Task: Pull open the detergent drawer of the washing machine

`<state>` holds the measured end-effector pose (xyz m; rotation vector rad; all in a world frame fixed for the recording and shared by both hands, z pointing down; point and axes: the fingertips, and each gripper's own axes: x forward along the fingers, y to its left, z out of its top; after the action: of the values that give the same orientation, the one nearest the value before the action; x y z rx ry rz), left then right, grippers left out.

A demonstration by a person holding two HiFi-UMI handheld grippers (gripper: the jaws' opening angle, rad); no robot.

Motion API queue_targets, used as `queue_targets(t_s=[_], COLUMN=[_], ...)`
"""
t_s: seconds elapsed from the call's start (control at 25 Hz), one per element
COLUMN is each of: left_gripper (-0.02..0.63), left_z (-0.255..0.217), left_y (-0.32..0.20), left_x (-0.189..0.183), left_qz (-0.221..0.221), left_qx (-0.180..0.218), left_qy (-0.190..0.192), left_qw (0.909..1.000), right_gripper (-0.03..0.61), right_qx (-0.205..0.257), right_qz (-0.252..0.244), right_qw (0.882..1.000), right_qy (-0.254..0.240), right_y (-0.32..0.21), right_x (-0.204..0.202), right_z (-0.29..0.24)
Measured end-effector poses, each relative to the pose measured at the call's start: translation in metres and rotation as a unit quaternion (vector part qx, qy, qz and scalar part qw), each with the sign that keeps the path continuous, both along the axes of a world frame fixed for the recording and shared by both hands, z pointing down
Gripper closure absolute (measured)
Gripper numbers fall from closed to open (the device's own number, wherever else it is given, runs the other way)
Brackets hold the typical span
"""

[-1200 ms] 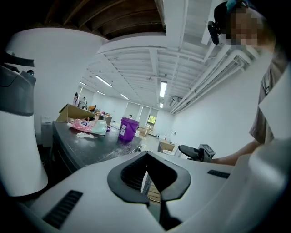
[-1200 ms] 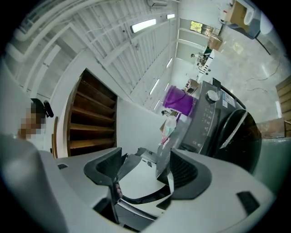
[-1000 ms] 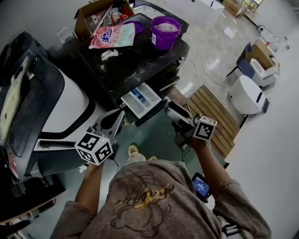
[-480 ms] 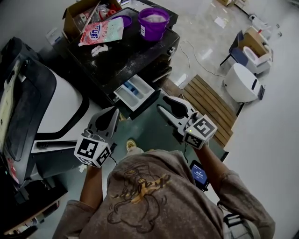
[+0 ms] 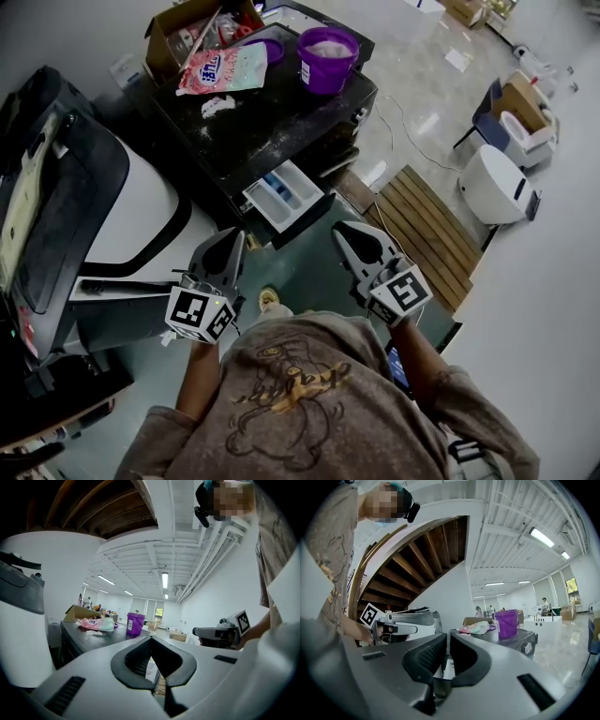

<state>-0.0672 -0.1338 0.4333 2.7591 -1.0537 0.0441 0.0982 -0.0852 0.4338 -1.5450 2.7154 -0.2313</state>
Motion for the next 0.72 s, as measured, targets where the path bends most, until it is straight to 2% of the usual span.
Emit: queue_targets(t_s=[0.12,0.28,0.48,0.72], left_gripper=[0.592,0.592,0.592,0.592], left_z=[0.006,0.016,0.025,0.022], left_y=[0.001,0.001,0.001,-0.001], left_x=[-0.006,-0.012,-0.015,-0.019], left_qz=[-0.008,-0.019,-0.028,-0.037], left_qx=[-0.003,-0.008,-0.017,-0.022], left_qy=[-0.004,-0.004,-0.006,-0.001], left_qw=[1.0000,0.9998,0.9994,0.9991], right_gripper=[0.575,0.575,0.575,0.575], right_qx=[-0.007,-0.004,-0.030,-0.003], right_qz=[0.013,0.024,0.022,0.000], right_qw=[1.000,1.000,0.999,0.999], right_qy=[-0.004,-0.013,-0.015,-0.035], right_y=[-0.002,-0.008,-0.014,-0.017], right_x=[0.000,0.001,-0.011,-0.017], right_z=[0.005,0.022,0.032,0.028])
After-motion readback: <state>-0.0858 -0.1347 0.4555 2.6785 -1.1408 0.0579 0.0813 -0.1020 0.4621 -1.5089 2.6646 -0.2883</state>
